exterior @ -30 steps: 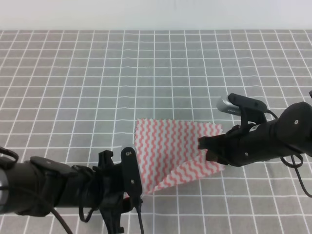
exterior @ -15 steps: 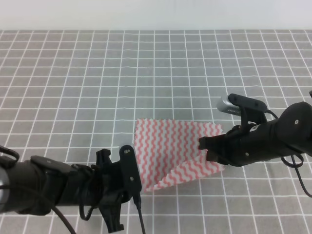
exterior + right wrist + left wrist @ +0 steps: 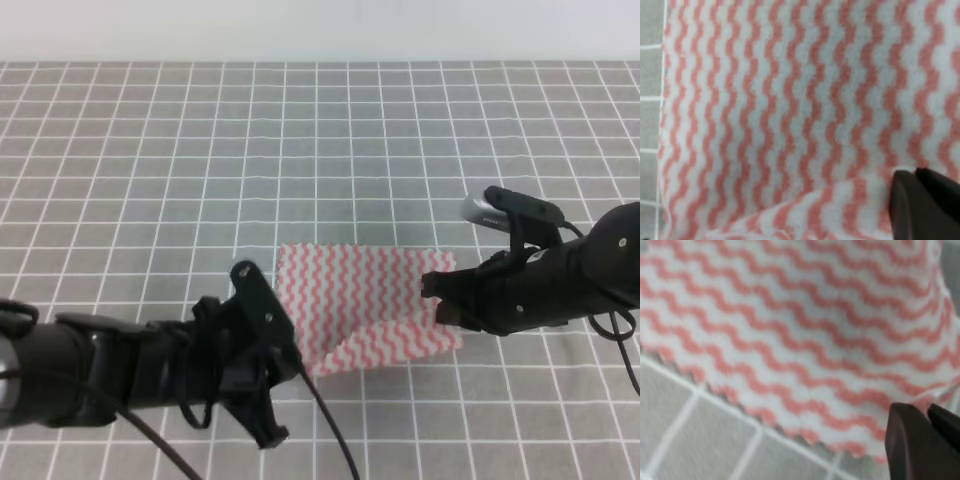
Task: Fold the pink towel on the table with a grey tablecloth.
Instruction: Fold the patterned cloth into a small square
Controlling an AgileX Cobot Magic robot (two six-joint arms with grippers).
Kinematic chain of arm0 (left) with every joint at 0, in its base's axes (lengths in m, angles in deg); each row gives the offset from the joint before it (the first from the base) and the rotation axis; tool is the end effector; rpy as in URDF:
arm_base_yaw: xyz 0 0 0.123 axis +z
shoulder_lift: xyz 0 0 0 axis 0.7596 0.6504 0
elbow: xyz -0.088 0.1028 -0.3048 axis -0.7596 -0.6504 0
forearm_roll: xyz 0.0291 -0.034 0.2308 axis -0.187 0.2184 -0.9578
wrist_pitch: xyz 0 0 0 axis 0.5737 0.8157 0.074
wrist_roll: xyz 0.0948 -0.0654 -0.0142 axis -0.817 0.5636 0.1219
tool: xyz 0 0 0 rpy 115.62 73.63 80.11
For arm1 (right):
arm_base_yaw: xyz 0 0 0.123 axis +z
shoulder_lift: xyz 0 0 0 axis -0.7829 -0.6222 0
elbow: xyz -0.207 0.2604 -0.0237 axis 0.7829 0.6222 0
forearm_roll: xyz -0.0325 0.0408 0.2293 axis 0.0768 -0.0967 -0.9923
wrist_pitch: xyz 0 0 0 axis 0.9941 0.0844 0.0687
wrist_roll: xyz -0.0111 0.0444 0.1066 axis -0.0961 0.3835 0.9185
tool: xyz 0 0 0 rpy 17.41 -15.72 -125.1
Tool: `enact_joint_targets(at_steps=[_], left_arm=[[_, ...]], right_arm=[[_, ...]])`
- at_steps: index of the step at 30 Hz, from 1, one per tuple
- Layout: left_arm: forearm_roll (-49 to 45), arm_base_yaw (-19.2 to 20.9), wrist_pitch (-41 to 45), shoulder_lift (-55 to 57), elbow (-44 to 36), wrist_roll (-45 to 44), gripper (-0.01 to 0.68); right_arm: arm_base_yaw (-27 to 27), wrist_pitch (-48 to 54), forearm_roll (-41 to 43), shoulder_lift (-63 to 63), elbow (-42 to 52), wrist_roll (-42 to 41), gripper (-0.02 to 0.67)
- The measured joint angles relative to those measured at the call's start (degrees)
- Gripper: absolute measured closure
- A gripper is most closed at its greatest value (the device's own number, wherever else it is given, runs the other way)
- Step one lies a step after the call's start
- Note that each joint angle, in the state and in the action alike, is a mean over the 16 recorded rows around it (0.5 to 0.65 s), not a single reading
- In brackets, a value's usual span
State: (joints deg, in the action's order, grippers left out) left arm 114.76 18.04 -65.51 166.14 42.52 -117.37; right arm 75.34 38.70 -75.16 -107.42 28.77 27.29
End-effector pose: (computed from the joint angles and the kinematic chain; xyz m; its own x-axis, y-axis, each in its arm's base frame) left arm 0.2414 -0.1828 0.2035 -0.2547 0.6816 -0.6860 0.8712 0.4696 0.1431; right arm 0.2967 0.1618 0.2252 -0.9127 0.1245 -0.3891 -0.0729 0.8876 0.4548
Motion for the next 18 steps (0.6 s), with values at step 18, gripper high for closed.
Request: enact_joint_targets(at_steps=[18], left_arm=[[0.27,0.0,-4.36,5.2,10.6,0.47,0.675]], right_arm=[[-0.08,-3.22,-0.31,-0.08,0.0,0.03,0.664]])
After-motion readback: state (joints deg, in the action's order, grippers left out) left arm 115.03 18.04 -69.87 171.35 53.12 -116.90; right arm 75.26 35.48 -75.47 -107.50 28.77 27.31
